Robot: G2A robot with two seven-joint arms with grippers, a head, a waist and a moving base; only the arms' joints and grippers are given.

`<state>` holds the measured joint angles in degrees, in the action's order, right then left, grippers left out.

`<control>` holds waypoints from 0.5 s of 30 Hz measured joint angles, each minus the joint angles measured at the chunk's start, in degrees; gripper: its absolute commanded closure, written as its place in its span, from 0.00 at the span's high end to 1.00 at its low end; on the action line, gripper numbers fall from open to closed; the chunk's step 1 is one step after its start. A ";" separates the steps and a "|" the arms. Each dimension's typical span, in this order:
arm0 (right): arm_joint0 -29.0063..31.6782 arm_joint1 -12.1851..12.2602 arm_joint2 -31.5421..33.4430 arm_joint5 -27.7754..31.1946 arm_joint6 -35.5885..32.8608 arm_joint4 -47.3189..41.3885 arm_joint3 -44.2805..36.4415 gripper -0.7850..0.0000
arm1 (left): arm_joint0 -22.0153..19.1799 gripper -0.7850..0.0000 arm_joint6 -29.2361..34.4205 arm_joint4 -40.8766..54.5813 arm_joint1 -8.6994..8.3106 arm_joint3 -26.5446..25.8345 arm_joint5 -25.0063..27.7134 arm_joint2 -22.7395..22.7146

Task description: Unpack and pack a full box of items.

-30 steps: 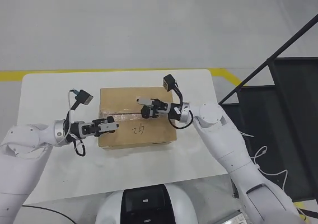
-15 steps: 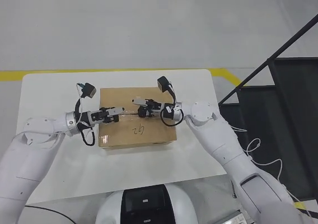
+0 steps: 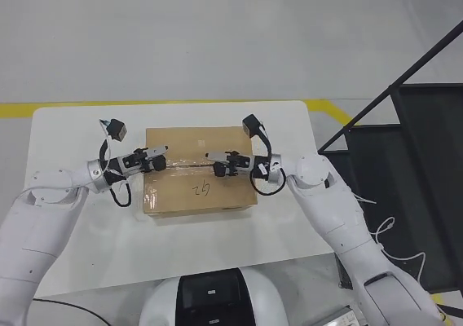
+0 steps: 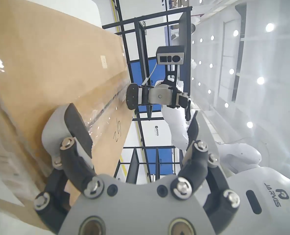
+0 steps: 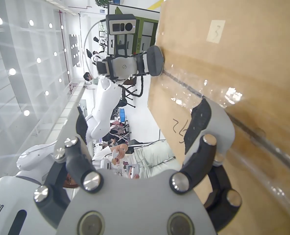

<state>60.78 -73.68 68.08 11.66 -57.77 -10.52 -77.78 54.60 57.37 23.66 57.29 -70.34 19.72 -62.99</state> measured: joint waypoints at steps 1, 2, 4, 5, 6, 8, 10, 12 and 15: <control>0.67 0.20 0.51 -0.20 -0.31 -0.01 -1.05 1.00 | 0.15 1.00 0.11 0.17 -0.07 0.16 0.15 -0.39; 1.32 0.41 1.03 -0.37 -0.56 0.15 -2.10 1.00 | 0.36 1.00 0.25 0.26 -0.16 0.25 0.27 -0.80; 2.79 0.88 2.17 -0.76 -0.98 0.68 -4.37 1.00 | 1.00 1.00 0.59 0.46 -0.40 0.33 0.23 -1.78; 3.35 1.07 2.67 -0.93 -1.08 0.91 -5.18 1.00 | 1.31 1.00 0.75 0.52 -0.51 0.30 0.07 -2.18; 4.01 1.32 3.34 -1.07 -1.10 1.38 -6.03 1.00 | 1.74 1.00 0.99 0.53 -0.65 0.17 -0.11 -2.70; 4.89 1.61 4.26 -1.32 -1.06 1.14 -6.67 1.00 | 2.47 1.00 1.23 0.47 -0.87 -0.12 -0.17 -3.49; 5.46 1.87 5.21 -1.36 -0.91 0.53 -6.66 1.00 | 3.43 1.00 1.27 0.47 -1.11 -0.54 -0.03 -4.45; 5.79 2.05 5.94 -1.09 -0.84 -0.60 -6.36 1.00 | 4.40 1.00 1.03 0.76 -1.32 -0.90 0.12 -5.42; 6.12 2.30 6.76 -0.46 -0.72 -1.73 -6.19 1.00 | 5.55 1.00 0.76 1.64 -1.53 -1.14 0.09 -6.62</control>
<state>66.90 -71.38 74.84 11.20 -58.49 -12.24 -83.97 60.15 58.13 25.29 55.76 -71.48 19.80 -69.60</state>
